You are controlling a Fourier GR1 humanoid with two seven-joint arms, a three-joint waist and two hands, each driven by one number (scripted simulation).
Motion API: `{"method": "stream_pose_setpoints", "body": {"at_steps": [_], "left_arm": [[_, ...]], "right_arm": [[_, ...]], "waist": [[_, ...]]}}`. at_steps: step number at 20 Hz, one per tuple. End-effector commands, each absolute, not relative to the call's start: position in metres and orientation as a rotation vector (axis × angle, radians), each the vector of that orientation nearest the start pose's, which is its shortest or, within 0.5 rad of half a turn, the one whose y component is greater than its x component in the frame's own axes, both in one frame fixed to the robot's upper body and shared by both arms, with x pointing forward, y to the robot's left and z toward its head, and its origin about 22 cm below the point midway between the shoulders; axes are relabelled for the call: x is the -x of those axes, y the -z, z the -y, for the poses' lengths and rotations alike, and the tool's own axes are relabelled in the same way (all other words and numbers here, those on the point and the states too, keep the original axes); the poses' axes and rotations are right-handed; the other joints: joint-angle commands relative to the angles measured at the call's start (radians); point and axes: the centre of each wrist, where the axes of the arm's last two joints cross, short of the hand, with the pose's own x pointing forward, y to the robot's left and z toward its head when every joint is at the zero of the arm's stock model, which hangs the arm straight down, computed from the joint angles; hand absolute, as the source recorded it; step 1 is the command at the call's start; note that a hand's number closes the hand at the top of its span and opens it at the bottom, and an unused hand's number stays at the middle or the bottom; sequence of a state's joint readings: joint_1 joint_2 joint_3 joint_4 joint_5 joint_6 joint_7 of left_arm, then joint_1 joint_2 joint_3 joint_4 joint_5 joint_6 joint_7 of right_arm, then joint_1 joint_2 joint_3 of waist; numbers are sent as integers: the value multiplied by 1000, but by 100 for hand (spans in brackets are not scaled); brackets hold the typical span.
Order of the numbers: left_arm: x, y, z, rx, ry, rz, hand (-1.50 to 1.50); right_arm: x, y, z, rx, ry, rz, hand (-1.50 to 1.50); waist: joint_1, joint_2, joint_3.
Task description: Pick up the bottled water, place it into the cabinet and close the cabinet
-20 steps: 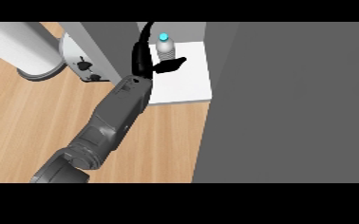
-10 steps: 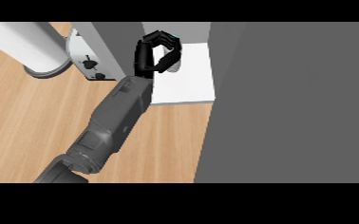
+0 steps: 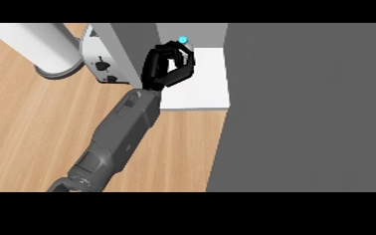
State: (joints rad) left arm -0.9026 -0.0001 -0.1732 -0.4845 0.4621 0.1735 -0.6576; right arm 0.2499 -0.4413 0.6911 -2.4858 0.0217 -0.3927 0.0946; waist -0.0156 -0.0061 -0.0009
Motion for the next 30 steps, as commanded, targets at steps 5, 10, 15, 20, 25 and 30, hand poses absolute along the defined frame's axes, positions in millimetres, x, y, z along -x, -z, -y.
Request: {"method": "stream_pose_setpoints", "body": {"at_steps": [5, 10, 15, 20, 25, 30], "left_arm": [[-354, 3, -102, 432, -89, 1836, 150], [-312, 0, -121, 465, -112, 1842, 150], [-254, 1, -135, 451, -164, 1836, 150], [-211, -13, -161, 479, -149, 1833, 150], [-178, -16, -195, 427, -165, 1849, 150], [-140, -19, -229, 399, -189, 1872, 150]], "right_arm": [[-78, -170, 183, -282, -238, 1977, -150], [-88, -170, 183, -247, -284, 1988, -150], [-79, -176, 181, -299, -356, 1940, 150], [-82, -167, 168, -466, -509, 1857, 150], [-75, -175, 159, -601, -600, 1830, 150], [-72, -184, 152, -594, -593, 1844, 150]], "waist": [[37, -17, 1], [53, -10, 0], [44, -10, 0], [47, -4, 0], [44, -2, -1], [41, -5, -2]]}}
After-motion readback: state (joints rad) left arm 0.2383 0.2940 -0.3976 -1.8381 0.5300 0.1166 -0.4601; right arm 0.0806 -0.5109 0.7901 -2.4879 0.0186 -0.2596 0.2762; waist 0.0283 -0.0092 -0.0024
